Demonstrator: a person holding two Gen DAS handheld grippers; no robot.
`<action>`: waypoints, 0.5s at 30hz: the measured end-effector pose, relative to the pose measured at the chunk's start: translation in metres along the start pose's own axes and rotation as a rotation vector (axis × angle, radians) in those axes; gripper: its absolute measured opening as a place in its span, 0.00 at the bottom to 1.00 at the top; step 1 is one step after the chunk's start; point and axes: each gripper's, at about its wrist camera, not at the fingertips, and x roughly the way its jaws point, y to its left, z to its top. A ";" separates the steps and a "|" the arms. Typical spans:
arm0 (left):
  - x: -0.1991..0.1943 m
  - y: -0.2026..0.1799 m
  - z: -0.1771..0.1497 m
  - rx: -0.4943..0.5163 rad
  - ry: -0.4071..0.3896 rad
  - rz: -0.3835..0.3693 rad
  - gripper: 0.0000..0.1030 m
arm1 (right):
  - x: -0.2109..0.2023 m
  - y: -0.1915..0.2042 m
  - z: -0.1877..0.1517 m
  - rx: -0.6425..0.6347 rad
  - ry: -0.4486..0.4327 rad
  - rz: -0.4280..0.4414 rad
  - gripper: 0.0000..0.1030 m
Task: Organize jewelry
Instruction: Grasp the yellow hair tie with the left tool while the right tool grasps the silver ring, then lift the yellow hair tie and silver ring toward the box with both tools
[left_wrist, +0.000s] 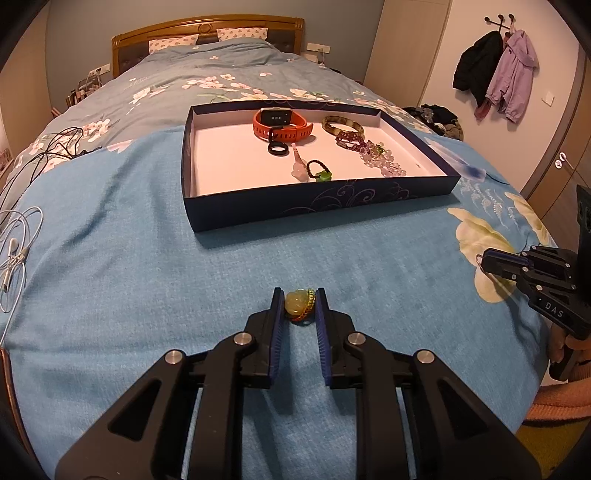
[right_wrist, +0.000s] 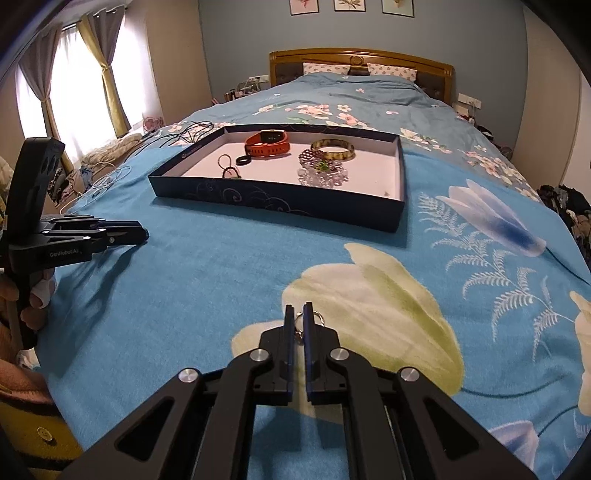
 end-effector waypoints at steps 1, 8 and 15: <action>0.000 0.000 0.000 0.001 0.000 0.001 0.17 | -0.001 -0.001 -0.001 0.003 0.000 0.001 0.10; 0.000 0.000 0.000 0.003 0.000 -0.001 0.17 | -0.001 0.001 -0.006 0.001 0.009 -0.023 0.20; 0.001 -0.002 -0.001 0.007 0.001 -0.005 0.17 | -0.003 0.002 -0.009 0.002 0.010 -0.038 0.14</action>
